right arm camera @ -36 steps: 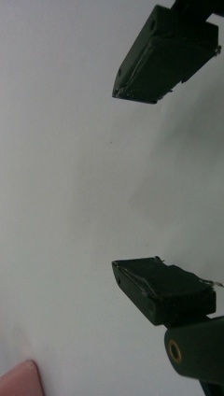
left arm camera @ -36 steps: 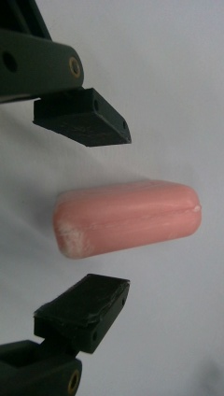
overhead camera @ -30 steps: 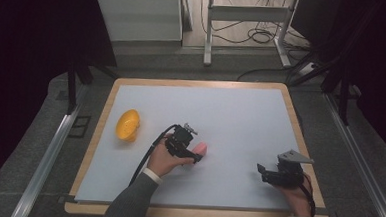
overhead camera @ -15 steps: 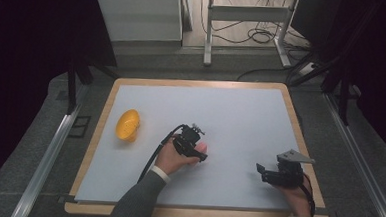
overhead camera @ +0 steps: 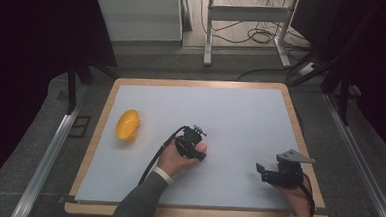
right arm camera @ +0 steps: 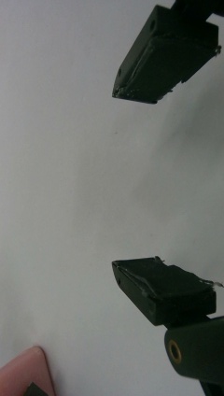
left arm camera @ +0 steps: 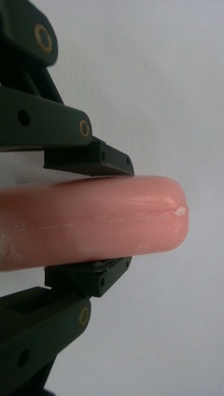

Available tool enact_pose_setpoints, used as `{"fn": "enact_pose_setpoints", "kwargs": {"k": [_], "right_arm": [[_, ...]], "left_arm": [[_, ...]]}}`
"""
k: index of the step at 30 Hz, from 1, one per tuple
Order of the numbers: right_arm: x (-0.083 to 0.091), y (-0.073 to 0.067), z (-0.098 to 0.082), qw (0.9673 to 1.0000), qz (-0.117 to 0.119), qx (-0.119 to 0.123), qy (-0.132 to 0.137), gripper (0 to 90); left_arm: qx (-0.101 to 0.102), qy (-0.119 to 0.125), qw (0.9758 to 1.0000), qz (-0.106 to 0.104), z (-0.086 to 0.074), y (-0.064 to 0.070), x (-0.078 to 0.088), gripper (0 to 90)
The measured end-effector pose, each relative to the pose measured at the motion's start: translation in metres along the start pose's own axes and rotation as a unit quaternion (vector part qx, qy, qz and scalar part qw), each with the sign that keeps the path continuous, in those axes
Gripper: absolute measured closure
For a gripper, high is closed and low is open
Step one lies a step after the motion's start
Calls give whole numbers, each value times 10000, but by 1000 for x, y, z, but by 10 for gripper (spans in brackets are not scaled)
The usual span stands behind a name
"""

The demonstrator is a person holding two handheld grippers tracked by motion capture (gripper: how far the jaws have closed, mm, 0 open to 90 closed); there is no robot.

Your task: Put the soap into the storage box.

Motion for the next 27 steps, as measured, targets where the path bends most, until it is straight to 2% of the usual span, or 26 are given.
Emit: {"fn": "enact_pose_setpoints", "kwargs": {"k": [3, 12, 17, 27], "right_arm": [[-1, 1, -1, 10000, -29, 28, -23, 142], [-1, 0, -1, 10000, -37, 54, -35, 141], [0, 3, -1, 10000, -69, 25, -23, 142], [0, 5, -2, 9999, -108, 22, -22, 142]], "left_arm": [[26, 33, 10000, 32, 1, -1, 1, 597], [32, 26, 10000, 0, 1, -4, 4, 602], [66, 175, 9997, -157, 4, -5, 16, 602], [102, 347, 9993, -109, 6, -15, 30, 602]]}}
Point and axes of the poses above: each handheld gripper's, and its own axes: x roughly backward along the jaws, z roughly out of its top, y roughly to its right, the point moved 10 cm from there along -x, roughly forward along the jaws, and after that the axes turned 14 degrees about y, right-handed, at the moved point
